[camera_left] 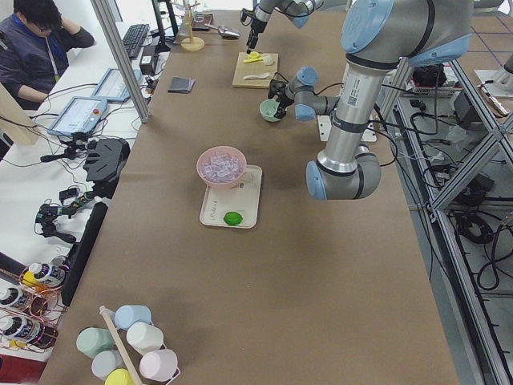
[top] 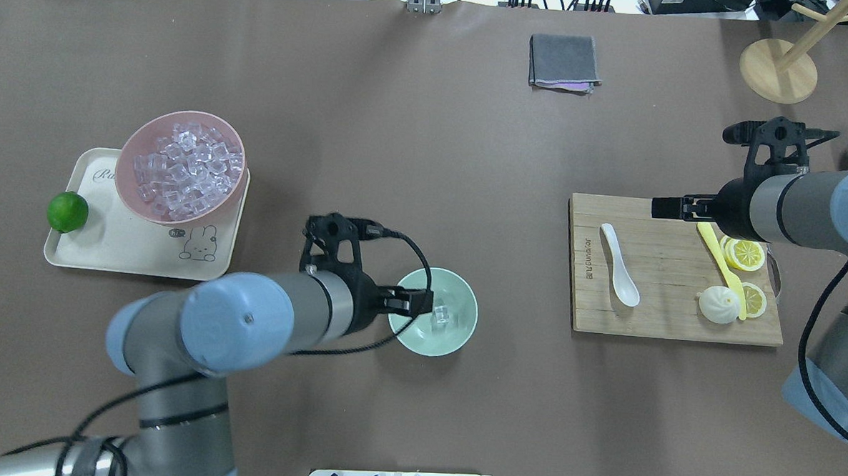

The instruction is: Put spoon and ice into bowl

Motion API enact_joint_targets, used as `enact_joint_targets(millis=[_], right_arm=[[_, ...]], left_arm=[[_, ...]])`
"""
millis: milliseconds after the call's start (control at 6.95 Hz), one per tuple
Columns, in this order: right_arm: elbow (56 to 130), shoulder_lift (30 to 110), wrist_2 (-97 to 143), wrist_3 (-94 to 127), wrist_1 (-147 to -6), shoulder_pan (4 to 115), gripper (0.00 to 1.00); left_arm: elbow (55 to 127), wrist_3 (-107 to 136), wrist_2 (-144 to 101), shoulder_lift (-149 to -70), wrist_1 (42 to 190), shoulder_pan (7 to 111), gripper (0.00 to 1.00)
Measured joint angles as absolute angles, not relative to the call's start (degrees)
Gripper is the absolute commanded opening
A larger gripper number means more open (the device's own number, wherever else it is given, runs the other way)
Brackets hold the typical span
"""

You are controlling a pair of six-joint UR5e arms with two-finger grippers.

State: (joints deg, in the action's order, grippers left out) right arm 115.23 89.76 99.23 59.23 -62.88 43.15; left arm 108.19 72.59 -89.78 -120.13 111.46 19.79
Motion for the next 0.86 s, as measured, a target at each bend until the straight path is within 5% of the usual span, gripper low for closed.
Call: enact_joint_targets(millis=[432,863], right_arm=[[112.8,88.8,97.3,59.0,-62.8,41.3,1.00],[110.4,87.2,93.1,58.5,-62.4,36.6,0.91]], left_arm=[[115.1,46.4,-108.3,-110.1,93.5,42.3,0.98],[113.8,7.8,-117.6,-95.7,91.4,66.7,0.98]])
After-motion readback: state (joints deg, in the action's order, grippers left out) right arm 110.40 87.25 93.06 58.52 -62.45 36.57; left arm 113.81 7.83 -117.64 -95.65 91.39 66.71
